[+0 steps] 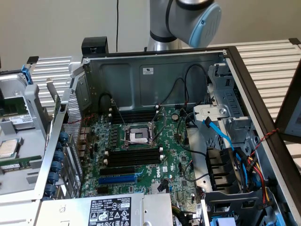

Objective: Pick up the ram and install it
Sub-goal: 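Pick up the ram and move it above insertion slot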

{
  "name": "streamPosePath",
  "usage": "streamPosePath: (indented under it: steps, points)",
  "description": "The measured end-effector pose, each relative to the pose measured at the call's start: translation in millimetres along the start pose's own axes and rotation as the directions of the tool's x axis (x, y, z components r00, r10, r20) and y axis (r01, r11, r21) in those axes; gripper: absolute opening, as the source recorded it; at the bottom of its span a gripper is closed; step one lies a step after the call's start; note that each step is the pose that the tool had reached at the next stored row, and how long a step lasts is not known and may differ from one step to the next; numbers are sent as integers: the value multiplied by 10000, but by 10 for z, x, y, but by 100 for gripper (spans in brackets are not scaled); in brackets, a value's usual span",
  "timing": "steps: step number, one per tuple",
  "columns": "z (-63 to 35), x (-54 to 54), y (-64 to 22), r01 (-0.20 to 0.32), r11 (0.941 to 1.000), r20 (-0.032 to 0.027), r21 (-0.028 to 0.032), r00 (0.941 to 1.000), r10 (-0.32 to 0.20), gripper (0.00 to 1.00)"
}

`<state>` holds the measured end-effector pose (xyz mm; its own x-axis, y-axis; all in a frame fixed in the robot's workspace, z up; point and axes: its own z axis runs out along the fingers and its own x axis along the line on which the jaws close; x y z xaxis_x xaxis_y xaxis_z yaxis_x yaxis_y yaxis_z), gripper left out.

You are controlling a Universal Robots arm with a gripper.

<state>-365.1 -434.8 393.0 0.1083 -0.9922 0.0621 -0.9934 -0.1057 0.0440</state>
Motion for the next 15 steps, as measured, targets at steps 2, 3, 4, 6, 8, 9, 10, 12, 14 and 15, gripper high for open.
streamPosePath:
  steps: [2, 3, 4, 6, 8, 9, 10, 12, 14, 15]
  points:
    - [-4, 13, -89, 1, 10000, 6, 2, 10000, -1, 13]
    - [-7, 20, -135, 1, 10000, 8, 1, 10000, -1, 13]
    - [-10, 26, -181, 0, 10000, 9, 1, 10000, 0, 13]
    - [-16, 40, -271, 1, 10000, 12, 2, 10000, -1, 13]
    - [-24, 54, -357, 1, 10000, 13, 2, 10000, -1, 13]
    - [-30, 61, -405, 1, 10000, 12, 1, 10000, -1, 13]
    - [-35, 68, -449, -1, 10000, 13, 1, 10000, 1, 13]
    - [-47, 84, -539, 1, 10000, 13, 1, 10000, -1, 13]
    - [-58, 97, -631, 1, 10000, 16, 1, 10000, -1, 13]
    - [-64, 103, -675, 1, 10000, 23, 2, 10000, -1, 13]
